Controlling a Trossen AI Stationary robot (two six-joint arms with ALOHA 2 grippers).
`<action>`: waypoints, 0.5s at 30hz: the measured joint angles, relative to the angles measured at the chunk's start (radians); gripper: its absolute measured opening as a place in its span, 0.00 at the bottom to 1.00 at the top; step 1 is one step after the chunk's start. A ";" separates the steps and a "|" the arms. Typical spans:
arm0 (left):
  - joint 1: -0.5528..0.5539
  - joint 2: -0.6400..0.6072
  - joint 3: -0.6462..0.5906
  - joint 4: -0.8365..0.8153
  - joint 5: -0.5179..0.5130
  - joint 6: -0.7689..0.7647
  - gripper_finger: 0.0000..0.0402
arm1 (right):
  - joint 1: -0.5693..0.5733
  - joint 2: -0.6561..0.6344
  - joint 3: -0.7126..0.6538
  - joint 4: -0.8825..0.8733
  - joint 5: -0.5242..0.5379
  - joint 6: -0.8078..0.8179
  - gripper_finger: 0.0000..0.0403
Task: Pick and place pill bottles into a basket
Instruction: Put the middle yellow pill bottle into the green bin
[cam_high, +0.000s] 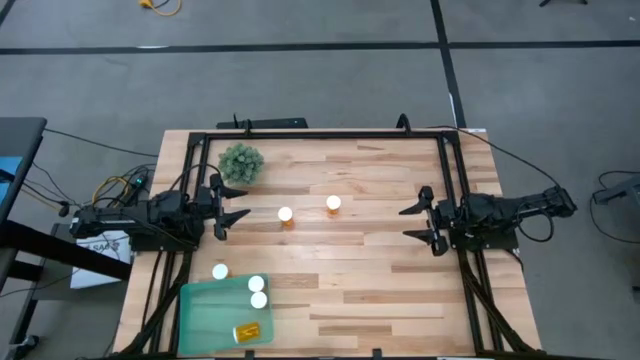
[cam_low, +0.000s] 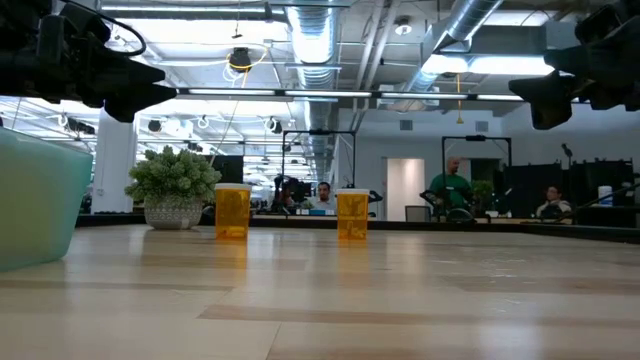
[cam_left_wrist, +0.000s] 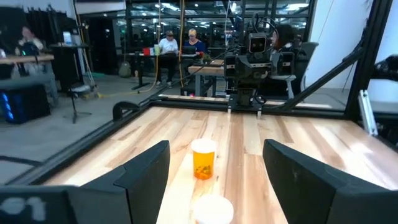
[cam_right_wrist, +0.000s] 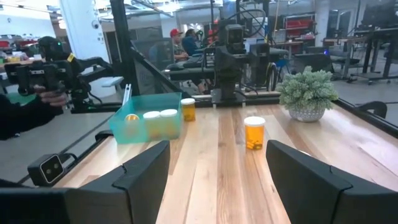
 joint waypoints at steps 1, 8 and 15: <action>0.000 0.000 0.000 0.003 0.000 0.003 0.62 | 0.000 0.000 0.000 0.000 0.000 0.000 0.64; 0.001 0.000 0.002 0.028 0.024 -0.093 0.62 | 0.000 0.000 0.000 0.000 0.000 0.000 0.64; 0.000 0.110 0.115 -0.071 -0.019 -0.076 0.59 | 0.000 0.000 0.000 0.000 0.000 0.000 0.64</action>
